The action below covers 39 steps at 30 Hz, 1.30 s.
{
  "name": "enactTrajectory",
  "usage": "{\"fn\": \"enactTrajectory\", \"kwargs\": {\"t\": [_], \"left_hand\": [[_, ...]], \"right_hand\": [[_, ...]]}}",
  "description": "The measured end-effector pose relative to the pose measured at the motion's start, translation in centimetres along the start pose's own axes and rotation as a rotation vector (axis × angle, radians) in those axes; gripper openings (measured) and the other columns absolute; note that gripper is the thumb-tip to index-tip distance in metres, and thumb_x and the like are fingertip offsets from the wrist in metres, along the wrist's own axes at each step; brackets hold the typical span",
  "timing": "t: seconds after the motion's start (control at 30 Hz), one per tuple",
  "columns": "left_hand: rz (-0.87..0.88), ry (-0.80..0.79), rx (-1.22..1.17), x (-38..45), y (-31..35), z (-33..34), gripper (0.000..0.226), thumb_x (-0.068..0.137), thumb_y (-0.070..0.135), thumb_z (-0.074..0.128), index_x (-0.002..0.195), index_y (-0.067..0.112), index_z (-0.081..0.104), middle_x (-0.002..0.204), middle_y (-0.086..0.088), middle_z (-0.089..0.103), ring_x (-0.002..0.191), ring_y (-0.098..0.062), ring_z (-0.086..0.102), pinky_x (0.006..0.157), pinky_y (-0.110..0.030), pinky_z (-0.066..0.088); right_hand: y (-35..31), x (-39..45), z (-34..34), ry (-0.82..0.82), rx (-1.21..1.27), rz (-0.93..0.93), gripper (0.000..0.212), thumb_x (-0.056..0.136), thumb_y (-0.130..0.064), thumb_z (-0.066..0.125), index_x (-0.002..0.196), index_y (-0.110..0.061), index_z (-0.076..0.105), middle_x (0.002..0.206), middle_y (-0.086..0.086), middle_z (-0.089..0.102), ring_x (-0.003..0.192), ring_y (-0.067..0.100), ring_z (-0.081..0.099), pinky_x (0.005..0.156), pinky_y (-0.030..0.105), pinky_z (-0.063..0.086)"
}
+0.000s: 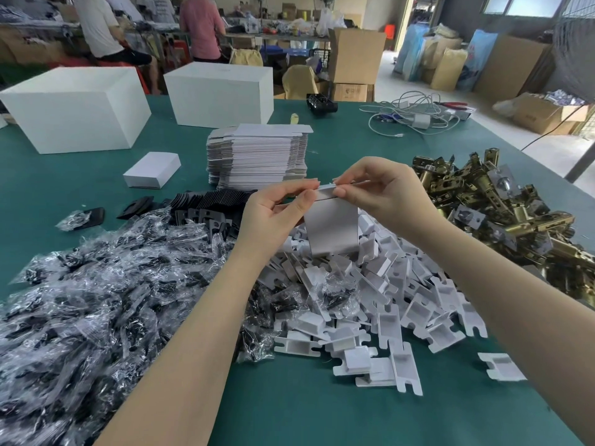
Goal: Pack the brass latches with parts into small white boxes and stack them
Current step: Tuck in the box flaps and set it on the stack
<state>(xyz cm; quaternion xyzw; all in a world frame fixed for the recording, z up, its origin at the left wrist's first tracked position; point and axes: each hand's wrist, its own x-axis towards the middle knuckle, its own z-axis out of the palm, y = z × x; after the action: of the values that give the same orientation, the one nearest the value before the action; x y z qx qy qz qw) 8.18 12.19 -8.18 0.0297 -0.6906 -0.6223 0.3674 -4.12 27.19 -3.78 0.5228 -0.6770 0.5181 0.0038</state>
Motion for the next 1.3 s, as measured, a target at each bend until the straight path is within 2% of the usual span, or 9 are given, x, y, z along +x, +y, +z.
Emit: {"fn": "enactTrajectory", "kwargs": {"t": [0.23, 0.33, 0.47, 0.63, 0.73, 0.9, 1.03, 1.13, 1.3], "left_hand": [[-0.037, -0.009, -0.055, -0.1, -0.3, -0.3, 0.012, 0.083, 0.032, 0.067, 0.093, 0.028, 0.071, 0.108, 0.014, 0.074, 0.103, -0.009, 0.069, 0.073, -0.024, 0.057], [-0.029, -0.008, -0.047, -0.1, -0.3, -0.3, 0.011, 0.083, 0.033, 0.068, 0.092, 0.028, 0.072, 0.108, 0.014, 0.074, 0.106, -0.009, 0.068, 0.074, -0.023, 0.057], [-0.023, 0.002, -0.053, -0.2, -0.3, -0.3, 0.008, 0.084, 0.029, 0.069, 0.091, 0.028, 0.073, 0.105, 0.014, 0.075, 0.103, -0.008, 0.069, 0.073, -0.024, 0.058], [0.028, -0.018, -0.022, -0.3, -0.3, -0.4, 0.011, 0.091, 0.011, 0.068, 0.093, 0.021, 0.072, 0.107, 0.01, 0.073, 0.102, -0.007, 0.069, 0.073, -0.021, 0.056], [0.057, -0.017, 0.002, -0.3, -0.2, -0.3, 0.014, 0.092, 0.007, 0.067, 0.094, 0.021, 0.071, 0.109, 0.006, 0.071, 0.099, -0.003, 0.068, 0.072, -0.018, 0.055], [-0.04, 0.008, -0.09, -0.1, -0.3, 0.0, 0.01, 0.092, 0.017, 0.067, 0.093, 0.025, 0.072, 0.105, 0.012, 0.075, 0.099, -0.006, 0.069, 0.073, -0.024, 0.058], [-0.091, -0.011, -0.133, -0.1, 0.0, -0.1, 0.009, 0.087, 0.03, 0.067, 0.089, 0.034, 0.075, 0.109, 0.013, 0.075, 0.1, -0.008, 0.07, 0.071, -0.025, 0.059], [-0.121, -0.024, -0.147, -0.2, 0.0, -0.2, 0.014, 0.084, 0.035, 0.067, 0.093, 0.027, 0.074, 0.111, 0.012, 0.074, 0.101, -0.009, 0.07, 0.071, -0.026, 0.059], [-0.128, -0.02, -0.134, -0.2, -0.1, -0.3, 0.012, 0.082, 0.028, 0.069, 0.093, 0.023, 0.073, 0.11, 0.012, 0.074, 0.103, -0.008, 0.07, 0.072, -0.026, 0.059]], "right_hand": [[0.1, 0.2, -0.1, -0.032, 0.091, 0.061, 0.018, 0.073, -0.031, 0.076, 0.084, -0.017, 0.071, 0.083, -0.013, 0.074, 0.076, 0.003, 0.07, 0.071, 0.015, 0.054], [0.0, 0.2, -0.4, -0.047, 0.055, 0.072, 0.028, 0.069, -0.032, 0.078, 0.085, -0.01, 0.072, 0.085, -0.007, 0.075, 0.073, 0.009, 0.071, 0.071, 0.025, 0.058], [-0.2, 0.1, -0.8, -0.074, -0.039, 0.029, 0.03, 0.067, -0.033, 0.079, 0.088, -0.012, 0.072, 0.09, 0.003, 0.076, 0.08, 0.015, 0.074, 0.077, 0.036, 0.06], [-0.2, -0.3, -0.8, -0.054, -0.047, -0.04, 0.03, 0.07, -0.028, 0.078, 0.09, -0.006, 0.073, 0.089, -0.001, 0.074, 0.082, 0.006, 0.073, 0.078, 0.024, 0.059], [-0.1, -0.3, -0.7, -0.041, -0.026, -0.002, 0.028, 0.07, -0.026, 0.078, 0.09, -0.008, 0.073, 0.091, 0.006, 0.075, 0.083, 0.01, 0.074, 0.079, 0.024, 0.059], [-0.3, -0.1, -0.8, -0.064, 0.087, 0.108, 0.019, 0.075, -0.025, 0.075, 0.092, -0.018, 0.073, 0.086, -0.01, 0.074, 0.079, 0.001, 0.07, 0.074, 0.015, 0.054], [-0.5, -0.2, -1.0, -0.073, 0.121, 0.144, 0.018, 0.077, -0.028, 0.072, 0.091, -0.018, 0.073, 0.086, -0.014, 0.074, 0.081, 0.0, 0.07, 0.074, 0.014, 0.053], [-0.6, -0.2, -1.0, -0.085, 0.116, 0.147, 0.016, 0.077, -0.03, 0.072, 0.089, -0.02, 0.073, 0.085, -0.016, 0.074, 0.082, 0.001, 0.07, 0.075, 0.014, 0.053], [-0.6, -0.2, -1.1, -0.094, 0.015, 0.118, 0.01, 0.08, -0.028, 0.074, 0.089, -0.024, 0.072, 0.088, -0.015, 0.075, 0.084, 0.004, 0.072, 0.078, 0.018, 0.056]]}}
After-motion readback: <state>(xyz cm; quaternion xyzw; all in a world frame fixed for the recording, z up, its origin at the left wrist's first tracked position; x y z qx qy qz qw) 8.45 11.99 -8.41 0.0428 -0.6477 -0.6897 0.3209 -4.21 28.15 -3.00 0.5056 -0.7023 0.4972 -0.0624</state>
